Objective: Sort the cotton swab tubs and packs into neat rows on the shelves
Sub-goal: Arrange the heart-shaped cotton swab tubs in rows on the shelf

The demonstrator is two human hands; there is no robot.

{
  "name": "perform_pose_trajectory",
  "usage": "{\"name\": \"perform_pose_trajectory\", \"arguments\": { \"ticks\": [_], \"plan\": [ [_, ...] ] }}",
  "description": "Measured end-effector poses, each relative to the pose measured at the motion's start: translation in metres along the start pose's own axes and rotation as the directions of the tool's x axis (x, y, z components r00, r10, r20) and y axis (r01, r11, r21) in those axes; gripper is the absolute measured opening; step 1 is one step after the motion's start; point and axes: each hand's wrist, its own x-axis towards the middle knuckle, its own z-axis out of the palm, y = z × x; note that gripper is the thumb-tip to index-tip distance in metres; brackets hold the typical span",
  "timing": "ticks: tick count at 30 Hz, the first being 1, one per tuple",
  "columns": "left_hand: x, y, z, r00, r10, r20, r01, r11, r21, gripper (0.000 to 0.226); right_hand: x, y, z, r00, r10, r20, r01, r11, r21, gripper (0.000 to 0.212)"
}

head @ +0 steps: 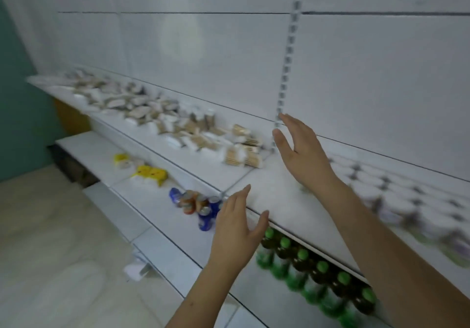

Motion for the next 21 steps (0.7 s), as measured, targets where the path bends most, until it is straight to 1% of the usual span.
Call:
{"name": "perform_pose_trajectory", "arguments": {
  "ticks": [5,8,11,13,16,17,21],
  "plan": [
    [0.045,-0.098,-0.086,0.989,-0.103,-0.107,0.11,0.992,0.062,0.066,0.085,-0.075,0.115,0.987,-0.124,0.098,0.117,0.99,0.076,0.06],
    [0.068,-0.145,-0.135,0.976,-0.152,-0.156,0.164,0.984,0.069,0.063,0.128,-0.116,0.173,0.969,-0.19,0.16,0.177,0.98,0.095,0.064],
    [0.079,-0.186,-0.173,0.97,-0.16,-0.182,0.181,0.977,0.11,0.063,0.16,-0.151,0.219,0.963,-0.216,0.159,0.199,0.973,0.115,0.069],
    [0.08,-0.21,-0.193,0.963,-0.182,-0.199,0.21,0.969,0.13,0.065,0.173,-0.17,0.247,0.966,-0.216,0.14,0.195,0.969,0.148,0.062],
    [0.077,-0.245,-0.218,0.946,-0.231,-0.227,0.265,0.955,0.132,0.064,0.189,-0.197,0.293,0.953,-0.252,0.17,0.22,0.957,0.188,0.054],
    [0.077,-0.255,-0.225,0.941,-0.243,-0.235,0.279,0.951,0.134,0.064,0.196,-0.204,0.309,0.944,-0.271,0.187,0.235,0.953,0.194,0.055],
    [0.089,-0.301,-0.257,0.915,-0.294,-0.277,0.342,0.929,0.141,0.063,0.229,-0.241,0.371,0.92,-0.325,0.221,0.268,0.93,0.252,0.073]
  ]
}}
